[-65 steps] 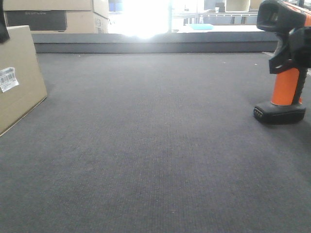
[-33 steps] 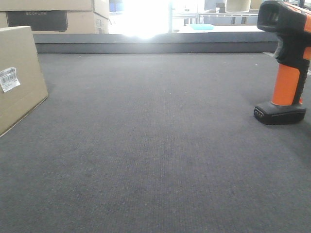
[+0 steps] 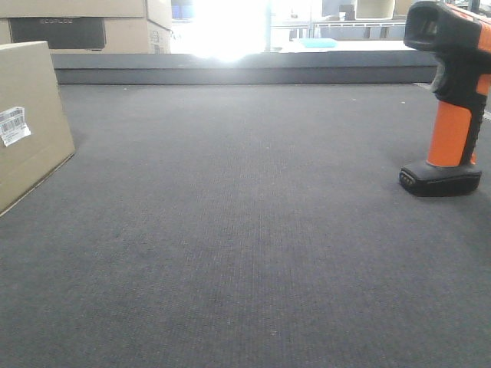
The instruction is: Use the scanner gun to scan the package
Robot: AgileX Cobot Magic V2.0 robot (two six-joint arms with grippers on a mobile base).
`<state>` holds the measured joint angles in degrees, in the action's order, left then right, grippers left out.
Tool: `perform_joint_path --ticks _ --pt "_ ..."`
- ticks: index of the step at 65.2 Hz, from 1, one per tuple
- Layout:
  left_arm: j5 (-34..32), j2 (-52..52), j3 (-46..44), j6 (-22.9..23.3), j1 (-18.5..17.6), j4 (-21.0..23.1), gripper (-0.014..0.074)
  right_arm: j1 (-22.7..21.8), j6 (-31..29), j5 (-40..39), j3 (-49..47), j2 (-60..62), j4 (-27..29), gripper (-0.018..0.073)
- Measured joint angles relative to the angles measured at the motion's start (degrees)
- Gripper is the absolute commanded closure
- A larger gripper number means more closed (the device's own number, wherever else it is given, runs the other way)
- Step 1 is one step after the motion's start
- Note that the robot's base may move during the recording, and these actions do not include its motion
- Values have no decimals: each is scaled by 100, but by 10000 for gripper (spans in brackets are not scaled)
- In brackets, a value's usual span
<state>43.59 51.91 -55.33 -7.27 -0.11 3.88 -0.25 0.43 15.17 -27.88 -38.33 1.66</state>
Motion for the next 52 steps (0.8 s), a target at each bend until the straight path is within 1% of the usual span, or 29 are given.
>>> perform_joint_path --ticks 3,11,17,21,28,33,43,52 --pt "-625 -423 534 0 0 -10 708 -14 0 13 16 46 -4 712" --pt "-1797 -1436 1768 0 0 -25 708 -14 0 -133 253 344 -4 712" --pt "-2439 -2103 2468 0 0 -48 708 -14 0 -273 596 734 -4 712" --pt "-2755 -2479 2825 0 0 -48 708 -14 0 -317 841 1098 -4 712" --pt "-3091 -3055 3278 0 0 -48 708 -14 0 -315 1114 1743 -4 712" --pt "-3177 -3362 3448 0 0 -48 708 -14 0 -315 1191 2240 -4 712" --pt "-3233 -3726 3520 0 0 -48 708 -14 0 -295 1191 3000 -4 712" --pt "-3254 -3851 3520 0 0 -48 708 -14 0 -295 1191 3301 -4 712"
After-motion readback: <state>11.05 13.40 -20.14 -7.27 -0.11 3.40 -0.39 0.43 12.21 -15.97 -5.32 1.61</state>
